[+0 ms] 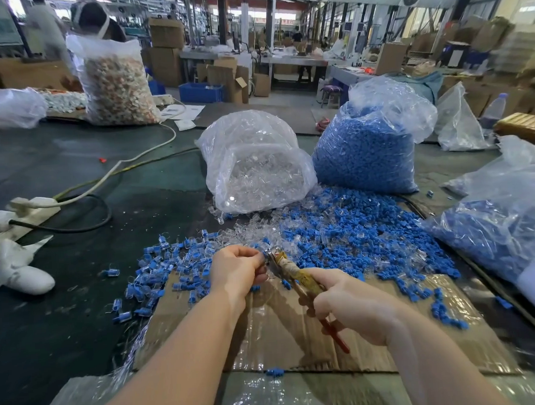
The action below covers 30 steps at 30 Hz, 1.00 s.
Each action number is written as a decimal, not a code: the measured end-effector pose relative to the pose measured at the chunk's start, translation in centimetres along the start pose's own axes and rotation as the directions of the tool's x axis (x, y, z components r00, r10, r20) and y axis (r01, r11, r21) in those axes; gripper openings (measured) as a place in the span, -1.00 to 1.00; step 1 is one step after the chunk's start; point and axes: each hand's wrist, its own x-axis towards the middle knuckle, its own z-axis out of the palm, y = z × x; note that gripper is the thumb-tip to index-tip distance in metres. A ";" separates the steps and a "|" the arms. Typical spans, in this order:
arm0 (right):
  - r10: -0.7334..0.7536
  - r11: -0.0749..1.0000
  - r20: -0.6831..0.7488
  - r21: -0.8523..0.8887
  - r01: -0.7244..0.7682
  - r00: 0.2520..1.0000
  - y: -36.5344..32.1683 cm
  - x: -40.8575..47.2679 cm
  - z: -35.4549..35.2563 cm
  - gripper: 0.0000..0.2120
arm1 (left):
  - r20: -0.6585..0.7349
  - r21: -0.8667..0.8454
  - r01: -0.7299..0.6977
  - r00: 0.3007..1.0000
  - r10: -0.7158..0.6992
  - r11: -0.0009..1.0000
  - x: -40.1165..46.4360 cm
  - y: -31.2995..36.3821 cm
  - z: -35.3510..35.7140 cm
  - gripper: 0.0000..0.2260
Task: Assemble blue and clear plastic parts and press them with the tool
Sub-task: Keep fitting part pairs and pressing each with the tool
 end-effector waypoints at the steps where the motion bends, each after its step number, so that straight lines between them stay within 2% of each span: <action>1: -0.008 1.000 -0.006 -0.016 0.007 1.000 0.0 0.0 0.1 -0.64 | 0.000 -0.010 0.007 1.000 -0.007 1.000 0.0 0.0 0.0 -0.95; 7: -0.066 0.993 -0.046 -0.102 0.061 0.997 0.0 0.4 0.4 -0.66 | -0.036 -0.080 0.033 0.999 -0.036 0.996 -0.1 -0.3 0.2 -0.90; 11: -0.086 0.994 -0.072 -0.080 0.080 0.994 0.1 0.6 0.7 -0.61 | -0.052 -0.096 0.042 0.997 -0.048 0.994 -0.1 -0.3 0.2 -0.92; 13: -0.075 0.997 -0.089 -0.012 0.074 0.993 0.3 0.7 0.8 -0.58 | -0.057 -0.109 0.038 0.997 -0.045 0.993 -0.1 -0.3 0.2 -0.92; 17: 0.008 0.950 -0.083 0.311 0.018 0.996 0.7 0.9 0.5 -0.46 | -0.105 -0.128 0.022 0.994 -0.036 0.992 0.1 -0.3 0.1 -0.92; 21: 0.009 0.923 -0.118 0.383 0.037 0.993 1.1 1.2 0.8 -0.39 | -0.151 -0.126 -0.018 0.989 -0.001 0.992 0.3 -0.3 0.3 -0.92; 24: -0.058 0.976 -0.216 0.192 0.101 0.975 1.2 1.5 1.3 -0.36 | -0.210 -0.137 -0.034 0.978 0.005 0.990 0.5 -0.2 0.0 -0.93; 26: -0.104 0.990 -0.348 0.049 0.129 0.932 1.8 1.9 1.1 -0.39 | -0.280 -0.126 -0.065 0.960 0.027 0.990 0.9 -0.3 -0.8 -0.94; 28: -0.119 0.991 -0.489 -0.114 0.072 0.864 2.6 2.6 0.4 -0.39 | -0.355 -0.048 -0.116 0.930 0.092 0.992 1.4 -0.5 -1.9 -0.92; 30: -0.118 0.958 -0.591 -0.279 -0.065 0.798 3.4 3.1 -0.3 -0.40 | -0.421 0.122 -0.162 0.885 0.199 0.979 1.8 -0.8 -3.0 -0.89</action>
